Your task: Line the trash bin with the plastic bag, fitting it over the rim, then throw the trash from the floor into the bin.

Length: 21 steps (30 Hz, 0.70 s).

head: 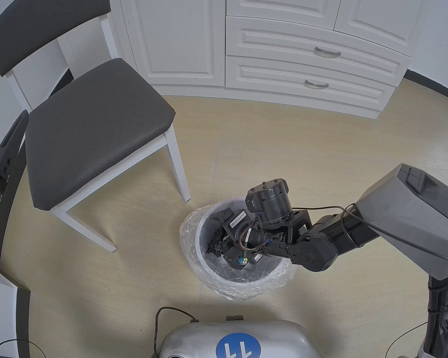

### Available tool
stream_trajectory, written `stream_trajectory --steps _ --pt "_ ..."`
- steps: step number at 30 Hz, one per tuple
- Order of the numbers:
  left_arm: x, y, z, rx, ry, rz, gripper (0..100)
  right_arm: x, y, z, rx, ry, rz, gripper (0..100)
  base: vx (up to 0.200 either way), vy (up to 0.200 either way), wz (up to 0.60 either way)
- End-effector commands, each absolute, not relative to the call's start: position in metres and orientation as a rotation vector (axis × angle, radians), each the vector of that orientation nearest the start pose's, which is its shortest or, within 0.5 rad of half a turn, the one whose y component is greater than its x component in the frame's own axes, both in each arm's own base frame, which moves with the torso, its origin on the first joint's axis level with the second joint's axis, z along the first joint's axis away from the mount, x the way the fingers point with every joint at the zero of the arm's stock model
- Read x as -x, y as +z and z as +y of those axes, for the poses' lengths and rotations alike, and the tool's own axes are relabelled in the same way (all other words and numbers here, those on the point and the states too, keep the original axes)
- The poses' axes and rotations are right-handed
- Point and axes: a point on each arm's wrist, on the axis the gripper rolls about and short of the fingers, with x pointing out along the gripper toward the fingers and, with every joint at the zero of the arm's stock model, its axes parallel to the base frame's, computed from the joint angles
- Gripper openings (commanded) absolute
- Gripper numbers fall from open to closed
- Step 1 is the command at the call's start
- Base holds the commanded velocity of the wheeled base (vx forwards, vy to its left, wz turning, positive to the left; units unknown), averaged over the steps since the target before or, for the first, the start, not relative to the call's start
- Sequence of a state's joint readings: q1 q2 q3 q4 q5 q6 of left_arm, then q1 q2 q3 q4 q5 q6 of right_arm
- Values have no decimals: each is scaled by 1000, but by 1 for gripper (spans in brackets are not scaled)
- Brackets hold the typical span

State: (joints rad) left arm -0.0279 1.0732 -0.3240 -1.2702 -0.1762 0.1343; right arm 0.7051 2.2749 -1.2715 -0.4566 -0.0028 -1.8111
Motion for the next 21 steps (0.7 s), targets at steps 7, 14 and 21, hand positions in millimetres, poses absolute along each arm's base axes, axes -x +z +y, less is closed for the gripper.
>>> stream_trajectory --steps 7,14,21 --pt "-124 251 -8 -170 -165 -534 100 -321 106 272 1859 923 -301 100 0 0 0" --pt "-124 244 -9 -175 -182 -513 100 -305 138 251 1785 839 -271 100 0 0 0" --pt "-124 227 -18 -182 -313 -449 100 -255 161 196 1447 655 -46 100 0 0 0"
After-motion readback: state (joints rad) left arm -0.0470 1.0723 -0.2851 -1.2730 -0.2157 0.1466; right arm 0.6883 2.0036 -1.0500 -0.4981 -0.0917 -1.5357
